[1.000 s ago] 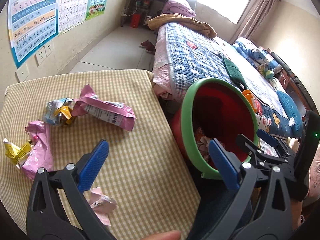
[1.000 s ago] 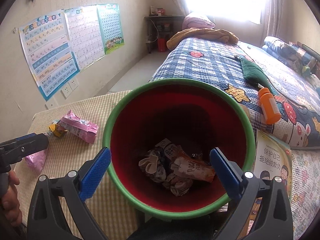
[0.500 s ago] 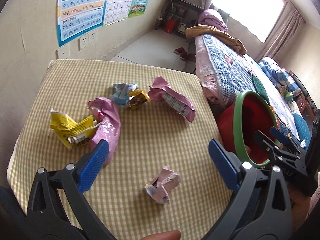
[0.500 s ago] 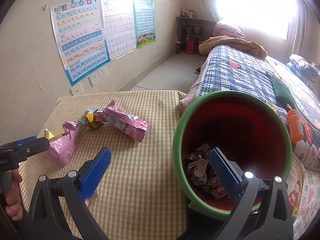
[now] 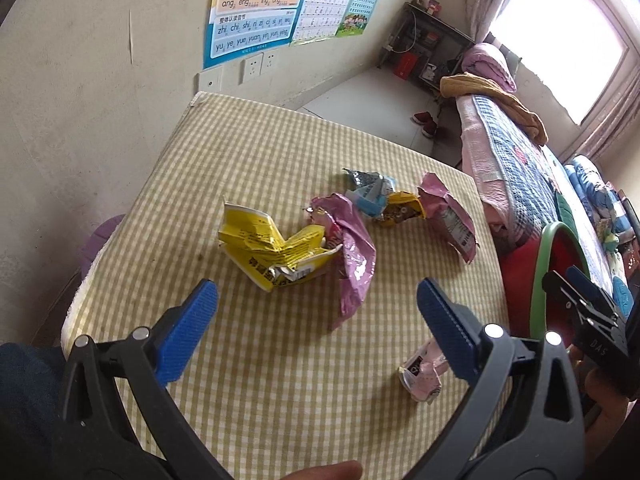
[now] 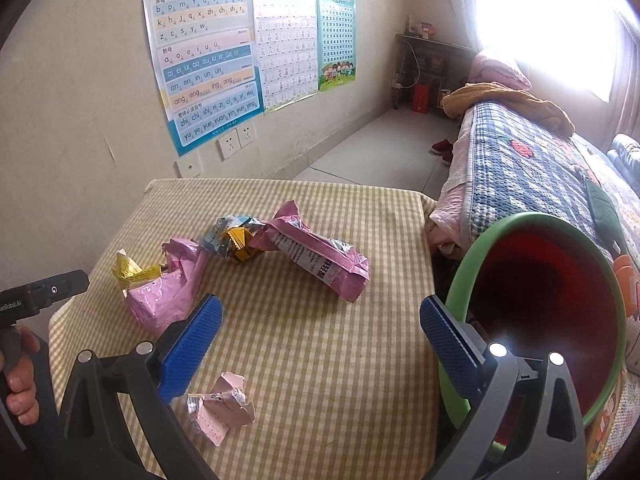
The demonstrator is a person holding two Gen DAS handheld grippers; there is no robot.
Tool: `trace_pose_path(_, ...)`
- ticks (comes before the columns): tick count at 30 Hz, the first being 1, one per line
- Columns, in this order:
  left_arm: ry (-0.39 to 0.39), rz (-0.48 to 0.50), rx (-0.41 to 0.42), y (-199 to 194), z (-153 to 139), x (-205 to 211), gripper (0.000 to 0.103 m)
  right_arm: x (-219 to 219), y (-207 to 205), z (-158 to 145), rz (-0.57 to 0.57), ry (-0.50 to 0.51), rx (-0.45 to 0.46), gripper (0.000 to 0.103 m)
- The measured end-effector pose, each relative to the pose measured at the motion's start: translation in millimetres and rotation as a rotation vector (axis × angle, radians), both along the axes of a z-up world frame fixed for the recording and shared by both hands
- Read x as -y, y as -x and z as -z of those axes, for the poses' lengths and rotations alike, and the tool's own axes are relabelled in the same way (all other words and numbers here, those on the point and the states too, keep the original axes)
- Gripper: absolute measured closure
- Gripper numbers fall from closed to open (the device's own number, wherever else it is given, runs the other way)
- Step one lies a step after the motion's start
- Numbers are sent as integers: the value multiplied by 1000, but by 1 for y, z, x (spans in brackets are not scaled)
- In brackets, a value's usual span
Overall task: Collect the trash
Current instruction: 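Move both grippers back toward the remaining trash, then grasp the yellow carton with the left gripper while the right gripper grasps the pink snack bag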
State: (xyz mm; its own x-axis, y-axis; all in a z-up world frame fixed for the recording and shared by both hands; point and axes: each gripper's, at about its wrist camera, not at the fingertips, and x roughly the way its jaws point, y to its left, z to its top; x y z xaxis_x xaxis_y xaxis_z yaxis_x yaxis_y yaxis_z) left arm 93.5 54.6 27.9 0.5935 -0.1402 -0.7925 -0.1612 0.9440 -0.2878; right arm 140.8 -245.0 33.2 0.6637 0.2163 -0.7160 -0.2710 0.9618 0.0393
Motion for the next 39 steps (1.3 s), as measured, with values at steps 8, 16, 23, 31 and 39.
trace_pose_path(8,20,-43,-56,-13,21,-22,6,-8,-19,13,-9,12,-25,7)
trace_pose_path(16,81,-80,-125,-30,49,-38,6,-22,-43,22,-23,25,-36,7)
trace_pose_path(23,126,-118,-156,-43,68,-56,8,-36,-67,34,-43,54,-43,7)
trace_pose_path(31,164,-88,-175,-61,82,-54,17,-42,-97,59,-46,100,-72,7)
trace_pose_path(39,151,-54,-162,-65,87,-40,27,-56,-111,84,-95,234,-54,7)
